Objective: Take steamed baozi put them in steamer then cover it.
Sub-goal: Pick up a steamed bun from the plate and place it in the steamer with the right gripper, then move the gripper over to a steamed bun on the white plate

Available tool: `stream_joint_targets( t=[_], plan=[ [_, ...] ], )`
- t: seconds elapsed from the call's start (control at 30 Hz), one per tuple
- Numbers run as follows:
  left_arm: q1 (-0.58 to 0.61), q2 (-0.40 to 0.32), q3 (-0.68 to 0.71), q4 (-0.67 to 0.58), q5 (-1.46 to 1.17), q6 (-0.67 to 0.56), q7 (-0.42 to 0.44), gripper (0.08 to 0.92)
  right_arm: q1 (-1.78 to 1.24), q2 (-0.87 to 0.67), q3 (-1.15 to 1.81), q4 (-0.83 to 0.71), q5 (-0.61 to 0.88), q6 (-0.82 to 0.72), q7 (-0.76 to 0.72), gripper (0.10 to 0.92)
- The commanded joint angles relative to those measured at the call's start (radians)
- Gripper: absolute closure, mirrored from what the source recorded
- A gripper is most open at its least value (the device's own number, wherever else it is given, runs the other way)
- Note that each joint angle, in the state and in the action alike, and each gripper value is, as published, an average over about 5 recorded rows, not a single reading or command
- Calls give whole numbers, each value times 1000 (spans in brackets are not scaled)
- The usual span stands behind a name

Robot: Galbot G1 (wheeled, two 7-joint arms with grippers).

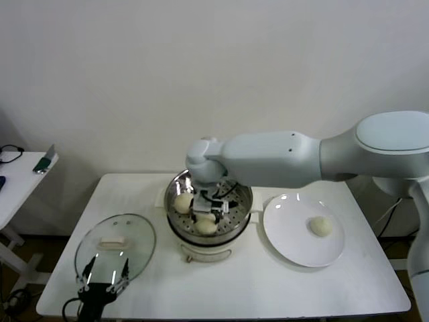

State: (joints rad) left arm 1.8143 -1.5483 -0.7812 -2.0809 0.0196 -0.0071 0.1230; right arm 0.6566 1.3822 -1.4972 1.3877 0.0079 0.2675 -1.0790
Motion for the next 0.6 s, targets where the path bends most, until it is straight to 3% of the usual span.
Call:
stream_joint_targets(
  t=[0.03,0.23,0.43,0.6],
  plan=[
    [1,1,0,-7,2,1,0,177,11,-26,14,-37,8,37,44,282],
    [6,5,2,-17,0,2,1,177,98,-172,54,-125,146,30,-4,205],
    [5,11,3,-21,-3,-1,1,177,255,-433,-98,-203,467,-170,-49,203],
    [-5,14,9,-25,-4,1,3,177,270,-633,-240,-226,499,-283,-47,203]
  ],
)
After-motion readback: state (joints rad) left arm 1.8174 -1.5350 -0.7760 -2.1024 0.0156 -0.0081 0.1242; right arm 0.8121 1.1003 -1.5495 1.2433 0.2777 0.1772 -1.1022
